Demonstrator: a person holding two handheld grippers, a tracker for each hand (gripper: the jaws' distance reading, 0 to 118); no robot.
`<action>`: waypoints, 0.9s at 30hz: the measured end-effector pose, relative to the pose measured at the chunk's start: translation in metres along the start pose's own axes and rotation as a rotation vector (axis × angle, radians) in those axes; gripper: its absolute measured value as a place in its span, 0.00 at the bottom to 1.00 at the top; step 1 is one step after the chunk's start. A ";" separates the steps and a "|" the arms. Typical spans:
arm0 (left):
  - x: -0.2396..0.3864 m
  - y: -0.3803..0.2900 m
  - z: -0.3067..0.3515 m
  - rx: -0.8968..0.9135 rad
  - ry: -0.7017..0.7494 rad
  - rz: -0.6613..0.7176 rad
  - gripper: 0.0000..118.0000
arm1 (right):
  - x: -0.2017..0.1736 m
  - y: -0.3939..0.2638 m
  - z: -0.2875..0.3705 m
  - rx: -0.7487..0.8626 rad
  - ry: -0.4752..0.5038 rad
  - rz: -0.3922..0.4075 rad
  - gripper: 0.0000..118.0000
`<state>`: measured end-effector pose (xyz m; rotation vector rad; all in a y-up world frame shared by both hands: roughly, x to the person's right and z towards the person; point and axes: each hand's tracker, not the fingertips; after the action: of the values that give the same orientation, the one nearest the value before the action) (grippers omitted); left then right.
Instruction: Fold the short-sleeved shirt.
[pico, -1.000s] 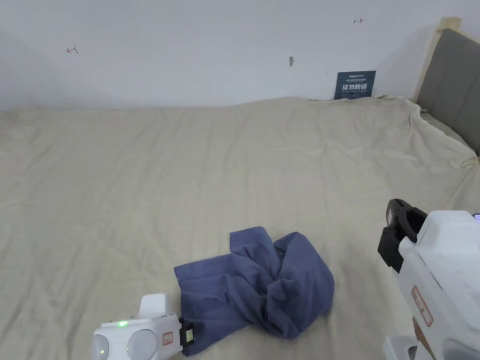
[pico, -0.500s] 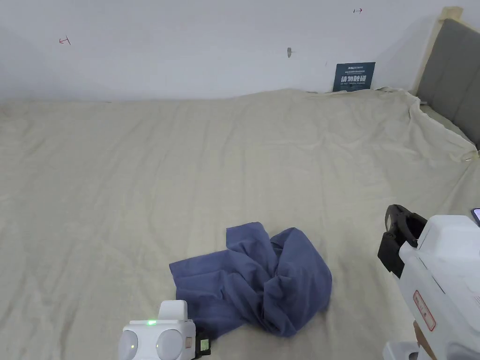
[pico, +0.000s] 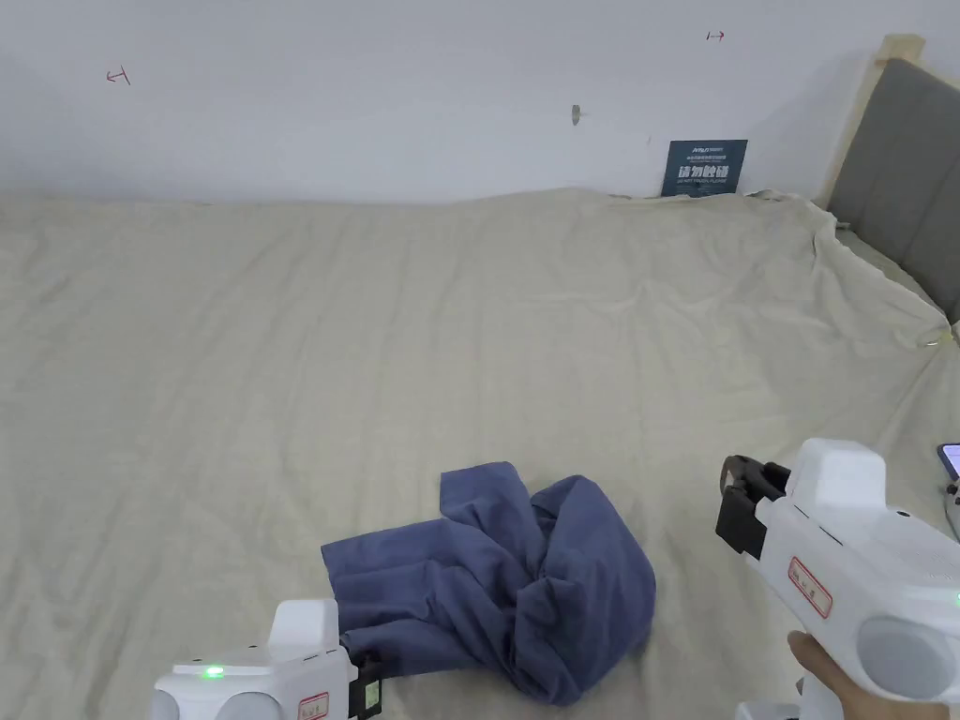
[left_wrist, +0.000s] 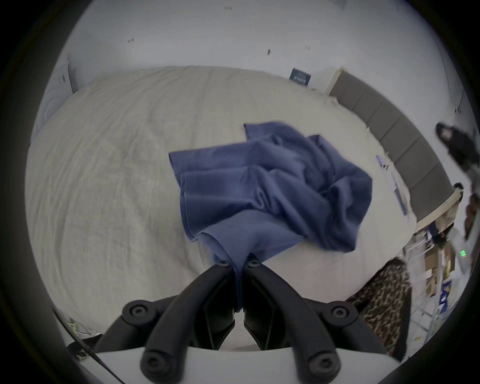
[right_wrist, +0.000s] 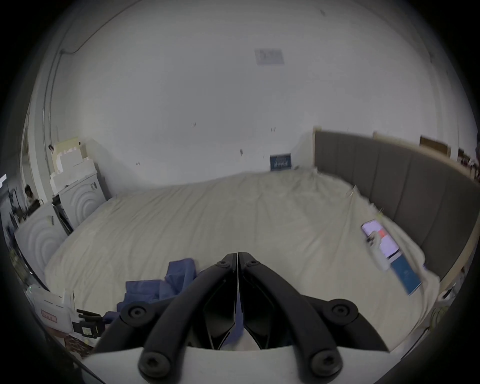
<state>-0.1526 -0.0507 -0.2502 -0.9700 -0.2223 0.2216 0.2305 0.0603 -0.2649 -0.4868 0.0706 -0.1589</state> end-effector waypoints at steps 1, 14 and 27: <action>-0.003 0.002 0.003 0.008 -0.011 0.014 0.02 | 0.001 0.000 -0.014 -0.036 0.010 -0.015 0.02; -0.004 0.013 0.006 0.031 -0.012 -0.007 0.02 | 0.013 -0.020 -0.179 -0.369 0.033 -0.088 0.86; -0.010 0.014 -0.006 0.017 -0.011 0.017 0.02 | 0.005 -0.050 -0.239 -0.594 0.063 0.017 0.56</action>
<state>-0.1621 -0.0502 -0.2660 -0.9547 -0.2219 0.2440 0.2038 -0.0940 -0.4528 -1.0739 0.1858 -0.1349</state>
